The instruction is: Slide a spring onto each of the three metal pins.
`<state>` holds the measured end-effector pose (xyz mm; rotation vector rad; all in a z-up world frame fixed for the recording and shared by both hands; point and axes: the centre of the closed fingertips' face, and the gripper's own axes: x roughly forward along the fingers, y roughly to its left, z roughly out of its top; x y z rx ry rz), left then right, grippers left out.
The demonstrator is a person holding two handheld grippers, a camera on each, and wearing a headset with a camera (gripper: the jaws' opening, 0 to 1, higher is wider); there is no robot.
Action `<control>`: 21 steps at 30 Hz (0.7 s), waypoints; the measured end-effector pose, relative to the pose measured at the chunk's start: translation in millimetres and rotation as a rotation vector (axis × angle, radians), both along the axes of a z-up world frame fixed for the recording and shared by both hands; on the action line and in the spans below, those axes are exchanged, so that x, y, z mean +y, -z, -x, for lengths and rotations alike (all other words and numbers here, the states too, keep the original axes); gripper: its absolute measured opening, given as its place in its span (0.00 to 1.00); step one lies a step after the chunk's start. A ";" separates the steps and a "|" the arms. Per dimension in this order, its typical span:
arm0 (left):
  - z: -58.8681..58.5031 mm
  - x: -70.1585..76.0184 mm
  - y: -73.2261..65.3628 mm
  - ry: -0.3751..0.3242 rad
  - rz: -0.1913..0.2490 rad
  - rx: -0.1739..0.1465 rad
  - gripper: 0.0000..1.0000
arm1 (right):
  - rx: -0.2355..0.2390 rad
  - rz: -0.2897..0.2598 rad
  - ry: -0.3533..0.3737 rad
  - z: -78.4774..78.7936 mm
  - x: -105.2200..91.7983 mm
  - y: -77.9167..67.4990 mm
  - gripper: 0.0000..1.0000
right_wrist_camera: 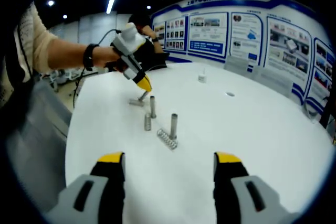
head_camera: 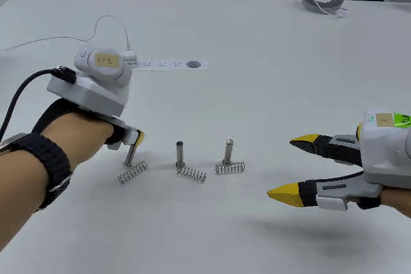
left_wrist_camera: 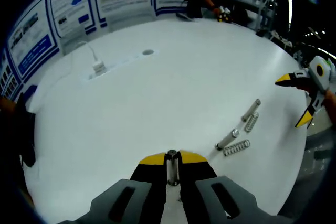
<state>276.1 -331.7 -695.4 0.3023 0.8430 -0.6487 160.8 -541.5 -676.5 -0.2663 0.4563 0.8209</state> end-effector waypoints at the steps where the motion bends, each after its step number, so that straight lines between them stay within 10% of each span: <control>1: 1.0 0.5 -0.5 0.000 0.002 -0.001 0.07 | 0.000 0.000 -0.001 0.2 0.3 -0.1 0.70; 21: 15.5 13.8 -6.5 -0.028 0.057 -0.032 0.07 | 0.002 0.006 -0.014 2.3 5.8 -0.5 0.70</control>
